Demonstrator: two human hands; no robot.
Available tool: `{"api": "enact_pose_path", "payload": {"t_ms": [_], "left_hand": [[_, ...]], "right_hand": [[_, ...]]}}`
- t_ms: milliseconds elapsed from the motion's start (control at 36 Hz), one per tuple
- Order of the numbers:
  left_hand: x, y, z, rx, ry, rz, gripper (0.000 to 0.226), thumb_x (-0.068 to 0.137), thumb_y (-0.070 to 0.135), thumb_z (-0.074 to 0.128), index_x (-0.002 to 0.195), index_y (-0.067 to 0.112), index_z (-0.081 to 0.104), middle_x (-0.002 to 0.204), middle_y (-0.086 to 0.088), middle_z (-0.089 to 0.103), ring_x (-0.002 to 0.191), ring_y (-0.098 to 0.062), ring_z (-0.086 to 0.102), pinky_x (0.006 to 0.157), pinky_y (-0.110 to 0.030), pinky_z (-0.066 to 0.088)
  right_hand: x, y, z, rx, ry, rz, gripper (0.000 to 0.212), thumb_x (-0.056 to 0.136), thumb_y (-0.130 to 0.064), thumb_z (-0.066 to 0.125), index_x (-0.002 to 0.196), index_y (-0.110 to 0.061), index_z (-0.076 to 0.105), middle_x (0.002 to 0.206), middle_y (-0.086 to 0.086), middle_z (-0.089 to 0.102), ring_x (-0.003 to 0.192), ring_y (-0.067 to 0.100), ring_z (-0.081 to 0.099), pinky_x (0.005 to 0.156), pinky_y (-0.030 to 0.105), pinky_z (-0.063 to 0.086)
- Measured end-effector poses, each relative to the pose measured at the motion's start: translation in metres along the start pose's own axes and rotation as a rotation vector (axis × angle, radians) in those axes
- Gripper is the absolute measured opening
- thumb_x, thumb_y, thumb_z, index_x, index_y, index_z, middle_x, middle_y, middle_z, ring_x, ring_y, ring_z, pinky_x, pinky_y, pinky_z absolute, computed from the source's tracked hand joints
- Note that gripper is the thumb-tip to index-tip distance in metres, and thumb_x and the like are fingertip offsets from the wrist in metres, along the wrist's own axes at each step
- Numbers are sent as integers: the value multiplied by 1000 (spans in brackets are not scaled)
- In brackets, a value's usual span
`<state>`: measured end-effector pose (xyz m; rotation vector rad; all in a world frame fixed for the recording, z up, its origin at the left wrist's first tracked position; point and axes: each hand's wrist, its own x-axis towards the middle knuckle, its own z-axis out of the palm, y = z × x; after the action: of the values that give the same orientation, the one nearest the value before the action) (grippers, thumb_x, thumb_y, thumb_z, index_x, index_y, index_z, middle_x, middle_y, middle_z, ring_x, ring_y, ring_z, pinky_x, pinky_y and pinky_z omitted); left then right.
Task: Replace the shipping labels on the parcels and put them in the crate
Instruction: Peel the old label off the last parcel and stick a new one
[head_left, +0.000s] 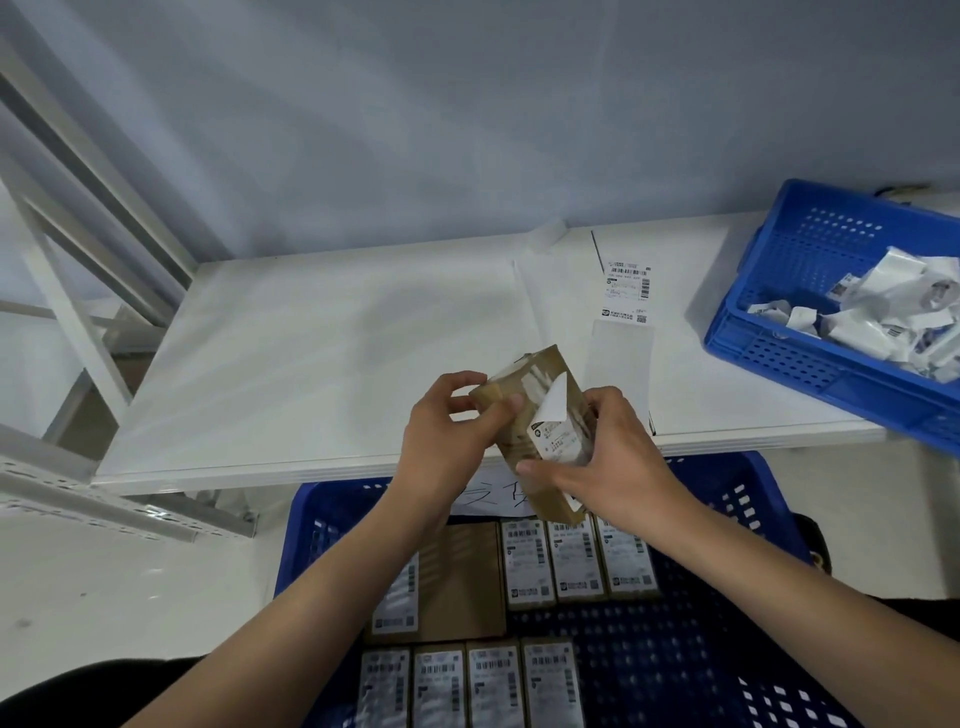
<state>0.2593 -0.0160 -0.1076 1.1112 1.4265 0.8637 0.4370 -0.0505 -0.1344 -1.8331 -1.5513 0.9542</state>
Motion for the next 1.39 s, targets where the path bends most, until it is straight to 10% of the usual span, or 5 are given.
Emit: {"api": "enact_pose_path", "payload": {"t_ms": [333,500,667,1028,1389], "left_hand": [[4,-2,-6,87,72,9,42,77,37,85,114,29,66,108,2,71,94,-20,74,83,-42,63],[6,3,-10,258,63,88,39,83,32,82,118,30,66,108,9,70,89,-4,69,66,-17,53],[4,3,-8,382,26,168,42,80,32,85,119,28,69,104,8,70,82,2,67,58,-4,46],[3,3,-8,311,-10,97,42,82,41,82,120,30,69,109,8,70,88,-5,69,56,-6,48],[4,-6,-5,360,-15,29,53,77,51,83,121,26,67,113,4,69,95,-14,70,82,-36,62]], "right_hand": [[-1,-4,-9,-54,-33,-72,91,74,-71,68,145,-28,32,125,-12,47,116,6,48,95,26,46],[4,-13,-32,-6,249,-456,36,103,-26,53,138,-22,58,129,-9,60,119,1,53,101,9,39],[8,1,-22,-84,172,-708,24,92,-8,67,115,-9,74,111,2,72,105,13,65,95,27,51],[8,9,-13,-146,134,-700,21,87,-10,76,107,-11,78,104,-2,69,98,14,63,84,37,56],[5,12,-6,-140,115,-692,17,86,-10,76,102,-14,78,101,-4,68,96,11,62,82,35,56]]}}
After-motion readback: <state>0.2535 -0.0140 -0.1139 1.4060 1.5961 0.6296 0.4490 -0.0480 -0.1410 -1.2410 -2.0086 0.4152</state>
